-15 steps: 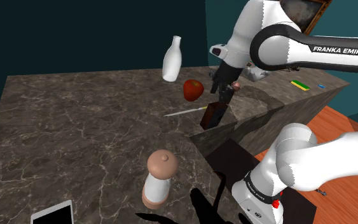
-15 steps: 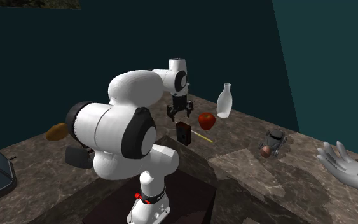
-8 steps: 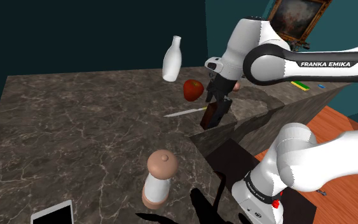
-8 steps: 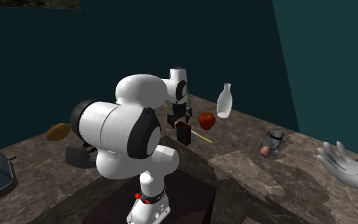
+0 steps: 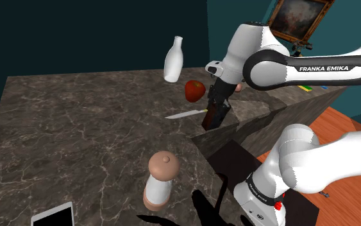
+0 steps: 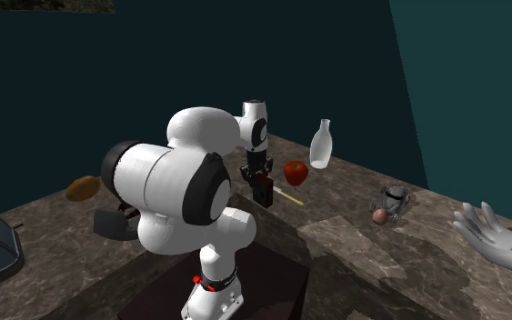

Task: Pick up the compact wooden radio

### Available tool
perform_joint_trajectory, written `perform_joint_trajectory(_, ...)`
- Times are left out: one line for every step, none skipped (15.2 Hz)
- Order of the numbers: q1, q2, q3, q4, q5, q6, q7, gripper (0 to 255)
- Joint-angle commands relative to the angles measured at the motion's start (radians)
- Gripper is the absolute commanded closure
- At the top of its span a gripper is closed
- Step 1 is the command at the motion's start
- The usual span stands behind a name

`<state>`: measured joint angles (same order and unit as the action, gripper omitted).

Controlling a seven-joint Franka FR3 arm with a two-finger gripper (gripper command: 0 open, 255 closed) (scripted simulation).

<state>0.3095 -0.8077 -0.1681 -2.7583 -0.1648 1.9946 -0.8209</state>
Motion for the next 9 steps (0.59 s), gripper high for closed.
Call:
perform_joint_trajectory(-0.001,0.0,0.0,-0.001,-0.001,-0.001,0.0,255)
perform_joint_trajectory(-0.001,0.0,-0.001,-0.001,-0.001,-0.001,0.0,255)
perform_joint_trajectory(-0.001,0.0,0.0,-0.002,-0.001,-0.001,0.0,255)
perform_joint_trajectory(-0.001,-0.001,0.0,-0.001,-0.001,-0.001,0.0,255)
perform_joint_trajectory(0.0,-0.001,0.001,-0.004,0.0,0.0,0.001,255)
perform_joint_trajectory(0.001,-0.005,0.003,0.008,0.002,-0.015,0.001,255)
perform_joint_trajectory(0.001,-0.008,0.004,0.02,0.003,-0.03,0.0,255)
perform_joint_trajectory(0.002,-0.012,0.006,0.031,0.005,-0.045,-0.001,255)
perform_joint_trajectory(0.003,-0.014,0.008,0.043,0.007,-0.06,-0.001,255)
